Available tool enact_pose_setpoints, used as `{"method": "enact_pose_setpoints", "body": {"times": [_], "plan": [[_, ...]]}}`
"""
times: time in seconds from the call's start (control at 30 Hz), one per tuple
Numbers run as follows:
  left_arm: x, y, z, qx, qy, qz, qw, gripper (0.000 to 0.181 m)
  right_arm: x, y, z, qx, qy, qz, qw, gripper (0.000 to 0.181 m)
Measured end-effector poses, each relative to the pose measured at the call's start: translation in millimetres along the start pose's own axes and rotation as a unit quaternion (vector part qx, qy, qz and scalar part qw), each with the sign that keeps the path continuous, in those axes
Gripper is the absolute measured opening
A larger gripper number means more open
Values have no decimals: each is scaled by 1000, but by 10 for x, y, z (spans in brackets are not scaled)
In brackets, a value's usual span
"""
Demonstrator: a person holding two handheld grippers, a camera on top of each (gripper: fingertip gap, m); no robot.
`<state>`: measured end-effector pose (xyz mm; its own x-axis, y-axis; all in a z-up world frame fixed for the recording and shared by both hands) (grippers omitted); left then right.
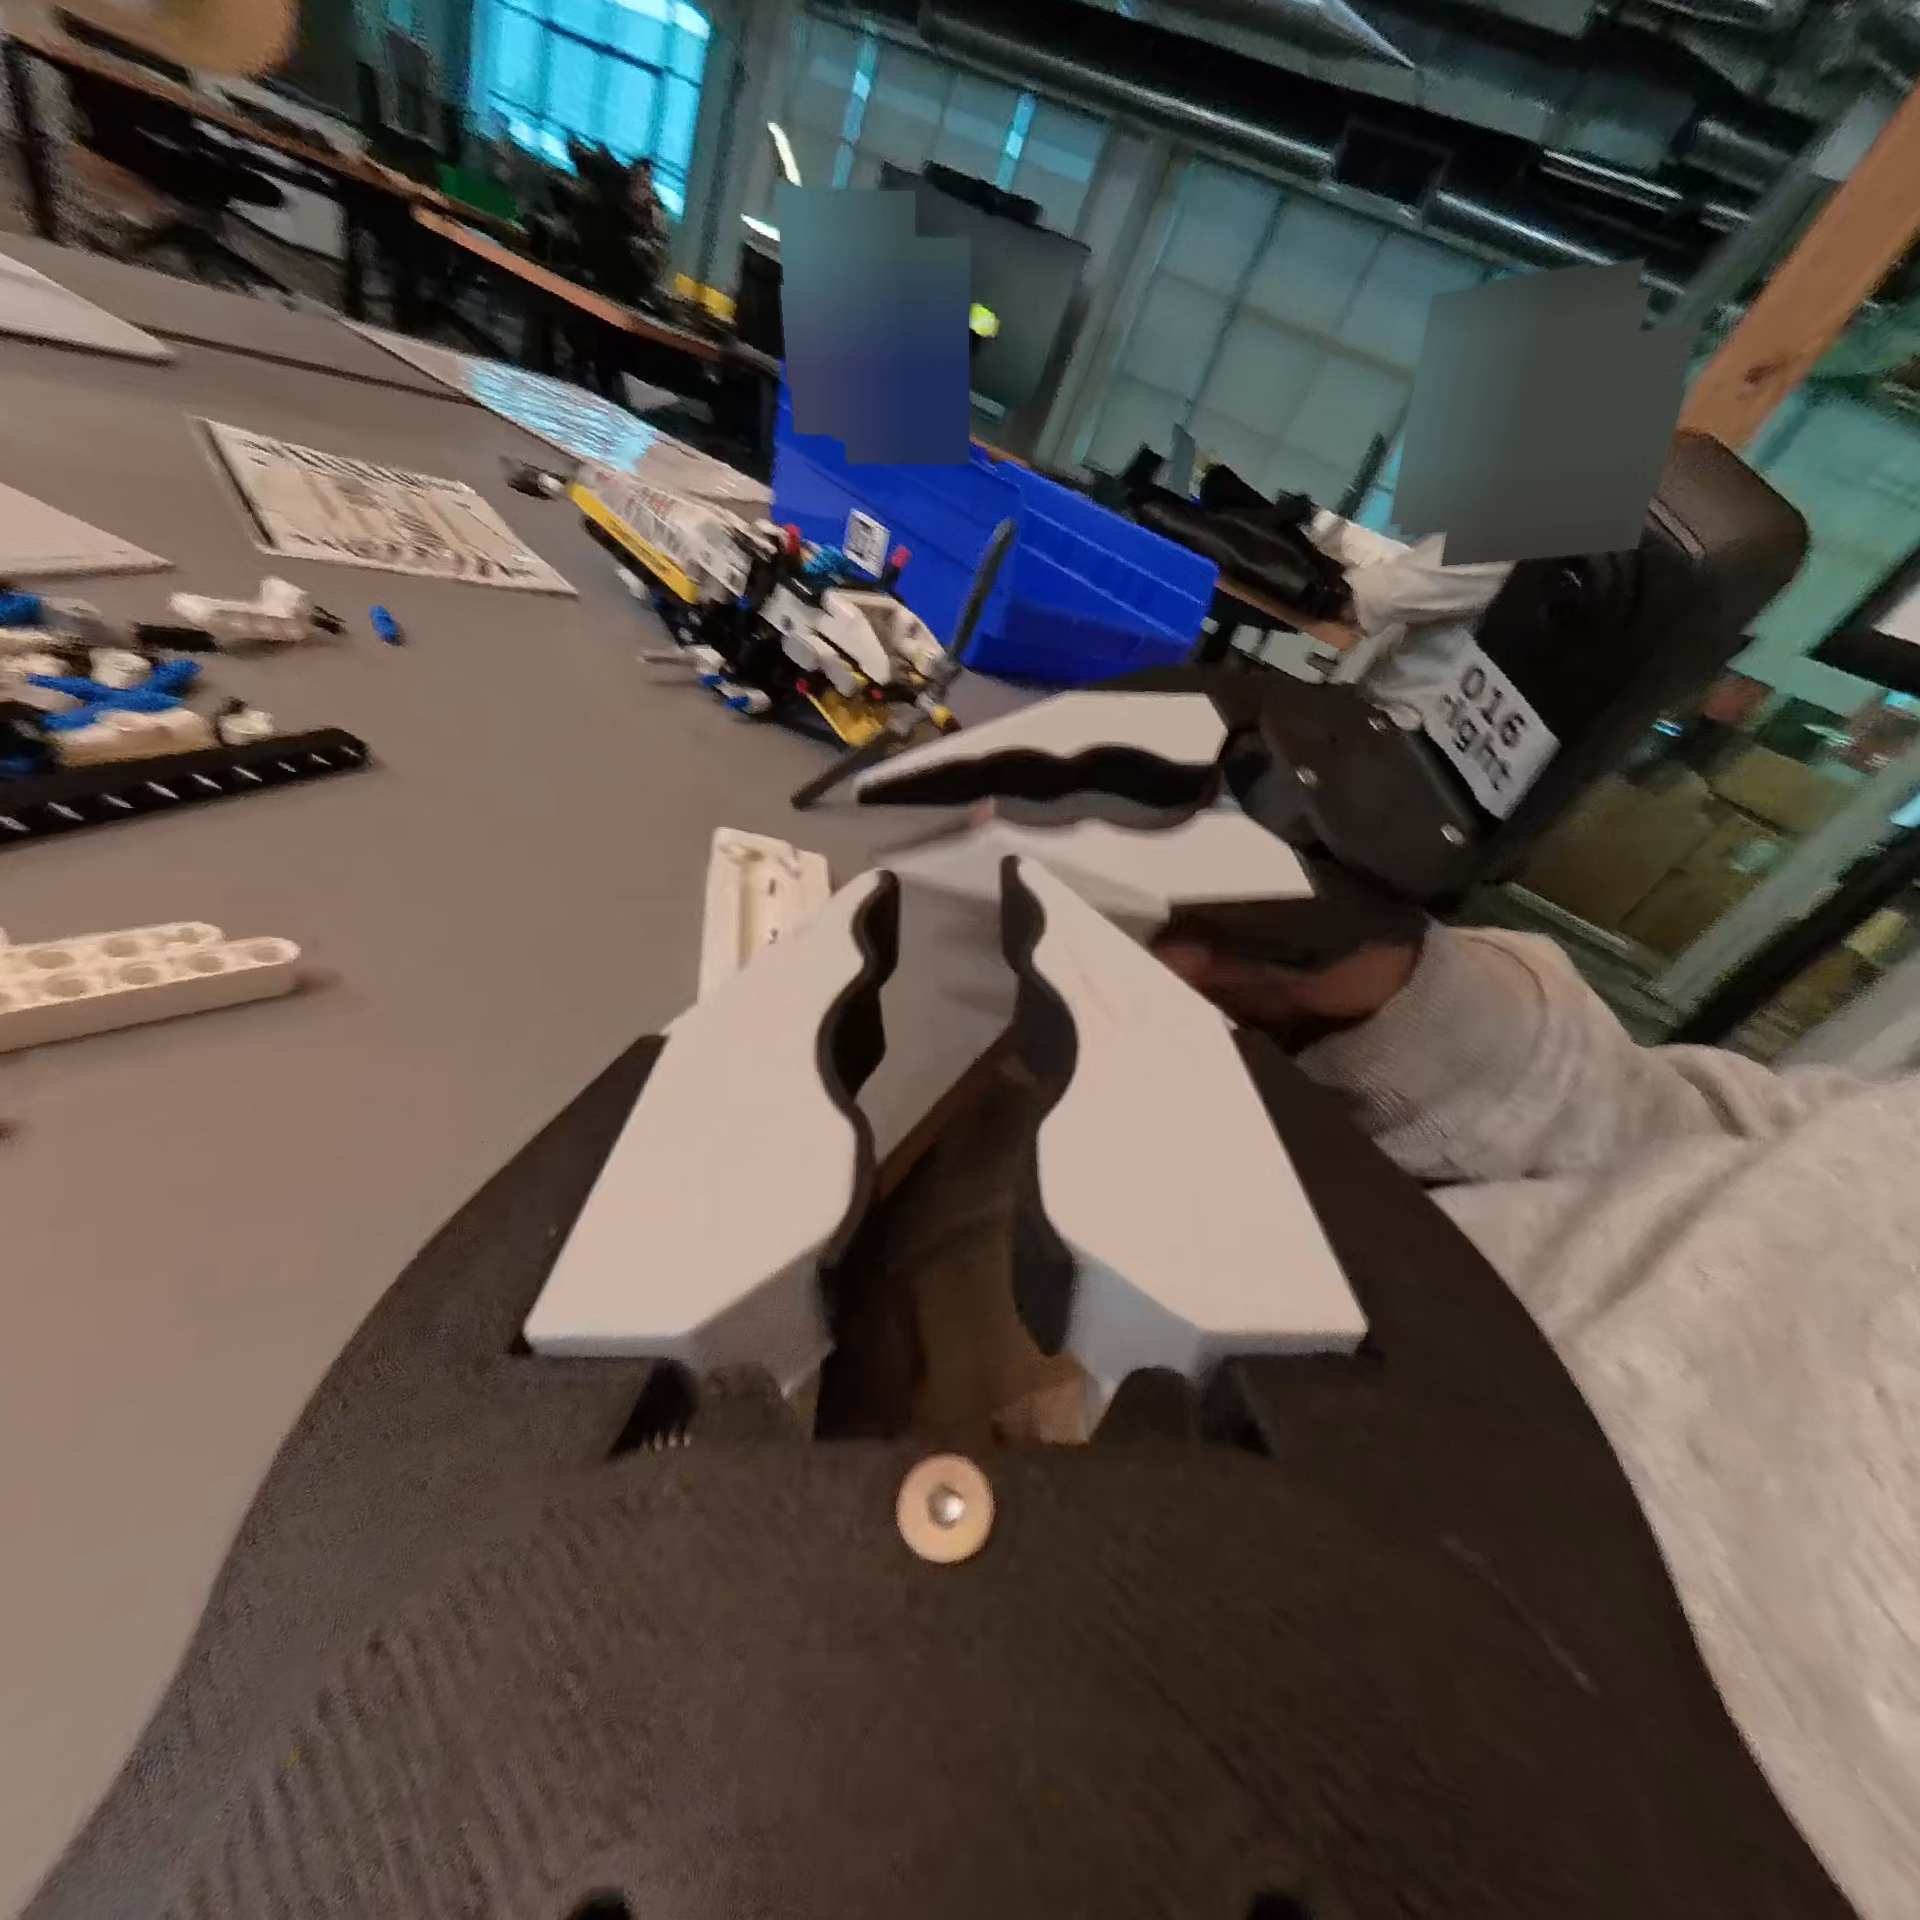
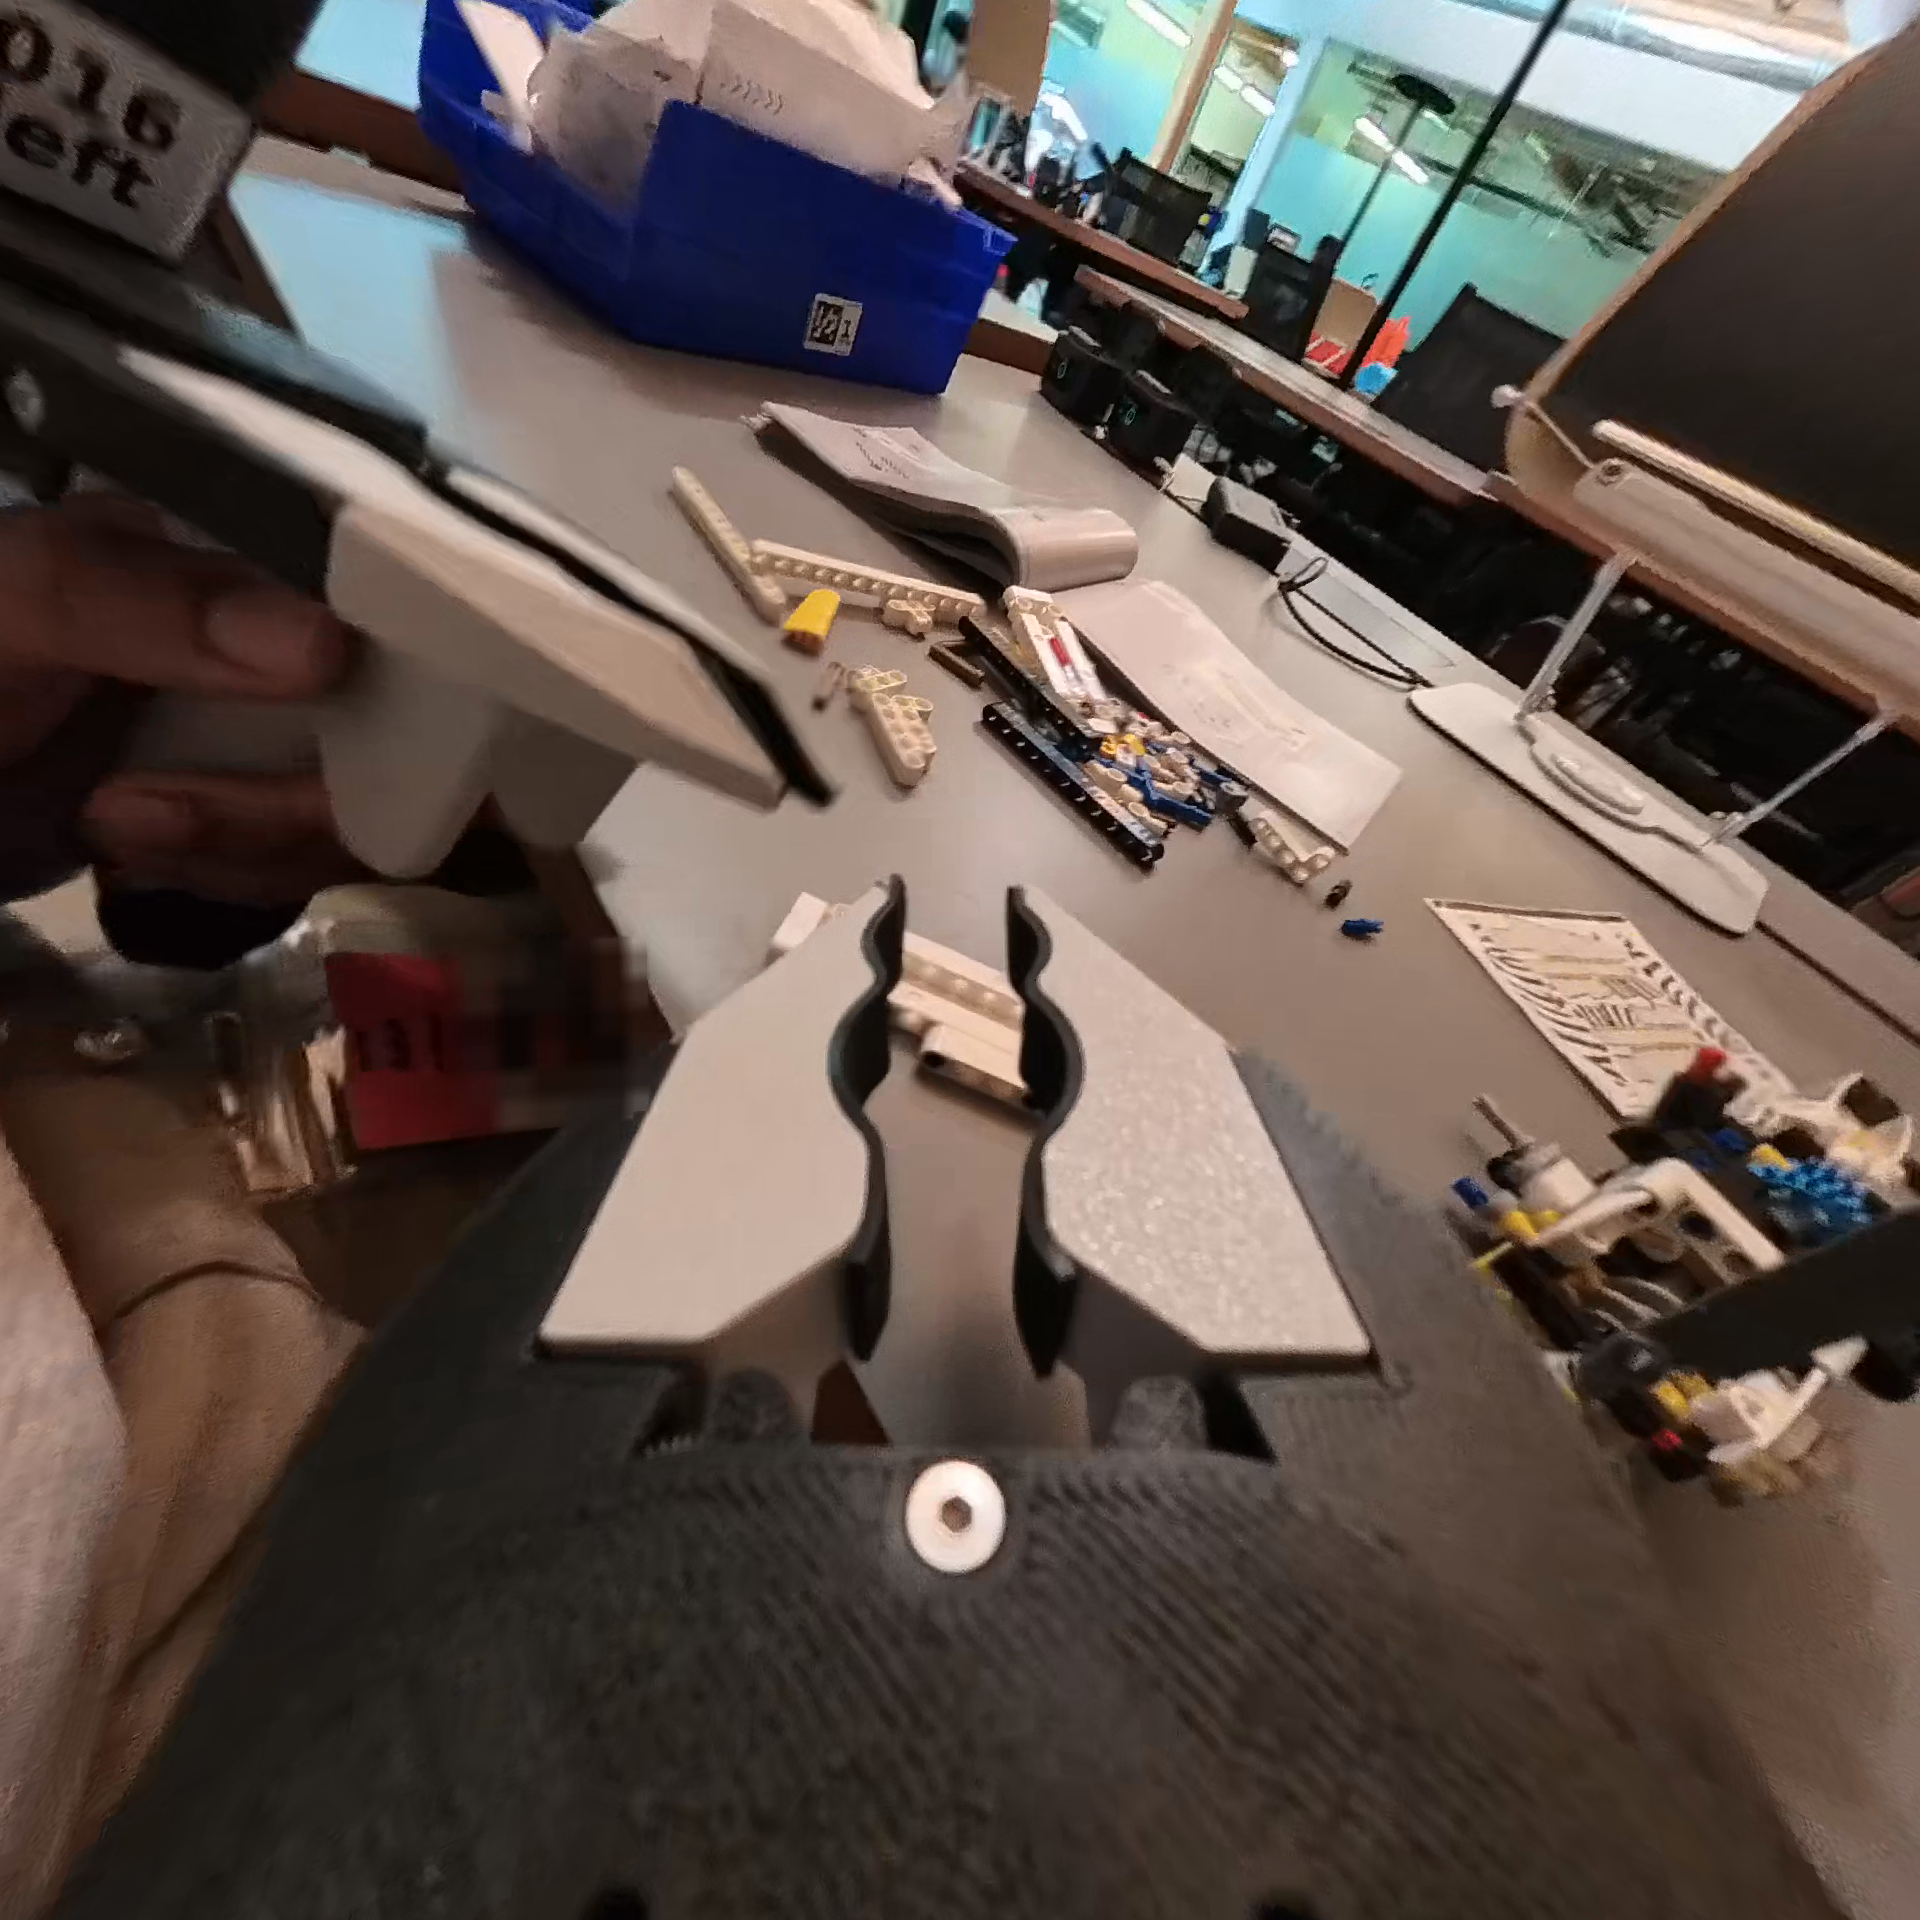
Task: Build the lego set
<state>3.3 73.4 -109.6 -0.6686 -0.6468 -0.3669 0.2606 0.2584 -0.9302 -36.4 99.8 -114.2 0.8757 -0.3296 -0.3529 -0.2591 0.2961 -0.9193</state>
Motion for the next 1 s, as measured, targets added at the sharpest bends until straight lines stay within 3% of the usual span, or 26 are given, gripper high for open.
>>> {"method": "enact_pose_setpoints", "body": {"times": [0.07, 0.13, 0.27, 0.33, 0.43, 0.53, 0.6, 0.8, 1.0], "plan": [[-5, 54, -23, 14, 8, 10, 1000, 21, -168, 12, 0, 0, 53, -33, 998, 0], [-20, 43, -26, 10, 2, -4, 1000, 23, -315, 62, -9, 20, 95, -62, 993, 0], [-17, -23, -1, 3, -8, -18, 1000, 27, -390, 150, -32, 67, 99, -90, 989, 4], [38, -110, 52, -12, -26, -19, 999, 34, -354, 188, -30, 91, 74, -90, 989, 7], [195, -200, 161, -12, -74, -19, 997, 35, -212, 309, 3, 142, -8, -82, 986, 26], [428, -107, 231, 54, -163, -74, 982, 35, -38, 372, 99, 167, -116, -77, 976, 29], [483, -5, 200, 99, -182, -85, 975, 35, -60, 399, 126, 180, -136, -86, 970, 30], [431, 105, 13, 152, -146, -11, 977, 35, -265, 500, -78, 246, -91, -127, 957, 17], [20, 273, -202, 210, -16, 71, 975, 39, -253, 443, -410, 262, -48, -154, 952, 1]]}}
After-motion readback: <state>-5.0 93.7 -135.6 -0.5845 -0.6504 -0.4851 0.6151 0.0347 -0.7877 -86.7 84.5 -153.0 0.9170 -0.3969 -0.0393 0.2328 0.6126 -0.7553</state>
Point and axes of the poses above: each gripper's, where its closed fingertips meet, z back along the fingers, y out of its underside, x = y × z across the jaws, the point moved 2 cm from there along z, back along the fingers, and after that the axes turned 4 degrees about y, right-handed, at the moved point
